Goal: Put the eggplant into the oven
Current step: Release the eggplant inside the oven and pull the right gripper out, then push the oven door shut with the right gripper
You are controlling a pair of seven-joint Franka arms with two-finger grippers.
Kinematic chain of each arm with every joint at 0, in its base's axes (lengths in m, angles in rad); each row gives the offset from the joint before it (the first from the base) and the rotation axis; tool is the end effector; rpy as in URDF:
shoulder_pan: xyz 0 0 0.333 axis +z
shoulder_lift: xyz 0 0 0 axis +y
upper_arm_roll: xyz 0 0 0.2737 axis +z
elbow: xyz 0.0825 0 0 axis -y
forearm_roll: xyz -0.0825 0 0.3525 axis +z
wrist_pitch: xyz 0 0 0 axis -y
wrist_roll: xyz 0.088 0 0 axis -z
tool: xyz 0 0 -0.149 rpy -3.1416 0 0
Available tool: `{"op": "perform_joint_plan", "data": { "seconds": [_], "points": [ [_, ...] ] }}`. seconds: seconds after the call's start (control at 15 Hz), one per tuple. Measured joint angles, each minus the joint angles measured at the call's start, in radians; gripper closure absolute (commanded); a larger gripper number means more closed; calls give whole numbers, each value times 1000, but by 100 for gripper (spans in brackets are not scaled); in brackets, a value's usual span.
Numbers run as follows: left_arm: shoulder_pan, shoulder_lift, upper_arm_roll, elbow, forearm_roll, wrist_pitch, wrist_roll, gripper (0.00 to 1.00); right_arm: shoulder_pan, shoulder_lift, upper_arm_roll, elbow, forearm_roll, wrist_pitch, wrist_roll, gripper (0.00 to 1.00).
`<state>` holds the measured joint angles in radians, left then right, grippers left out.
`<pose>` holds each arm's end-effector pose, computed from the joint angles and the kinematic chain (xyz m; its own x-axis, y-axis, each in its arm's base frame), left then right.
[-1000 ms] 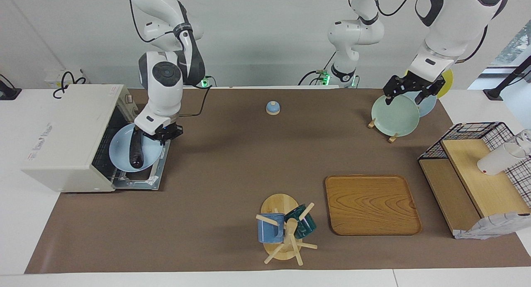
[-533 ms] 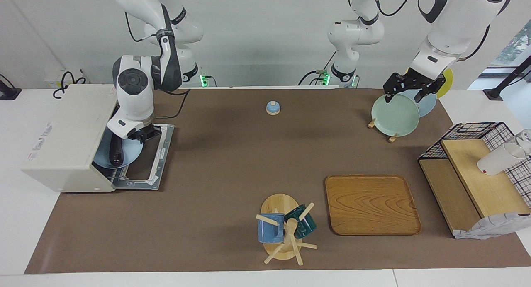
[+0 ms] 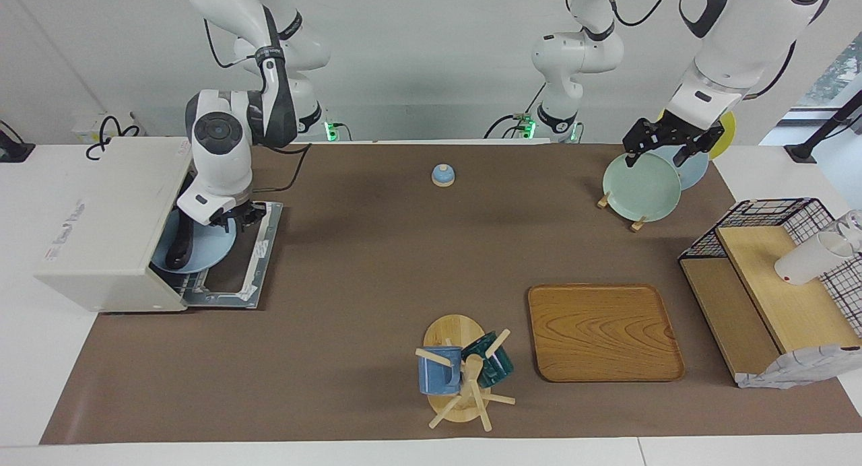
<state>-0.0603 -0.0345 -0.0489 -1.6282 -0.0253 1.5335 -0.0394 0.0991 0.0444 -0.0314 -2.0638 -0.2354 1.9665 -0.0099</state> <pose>0.5027 -0.0593 0.5298 0.9956 -0.0704 -0.0611 -0.0692 -0.9974 0.0212 0.5076 0.0102 0.3358 0.9743 0.1656 -0.1525 0.1946 -0.9602 0.2002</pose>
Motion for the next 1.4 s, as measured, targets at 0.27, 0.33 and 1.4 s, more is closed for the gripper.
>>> {"op": "perform_joint_plan", "data": {
  "seconds": [0.27,0.33,1.4],
  "points": [
    [0,0,2,0,0,0,0,0,63,20,5,-13,30,119,21,100],
    [0,0,2,0,0,0,0,0,72,37,5,-25,31,152,44,100],
    [-1,0,-6,0,0,-1,0,0,59,197,6,-49,-156,238,111,100]
  ]
}}
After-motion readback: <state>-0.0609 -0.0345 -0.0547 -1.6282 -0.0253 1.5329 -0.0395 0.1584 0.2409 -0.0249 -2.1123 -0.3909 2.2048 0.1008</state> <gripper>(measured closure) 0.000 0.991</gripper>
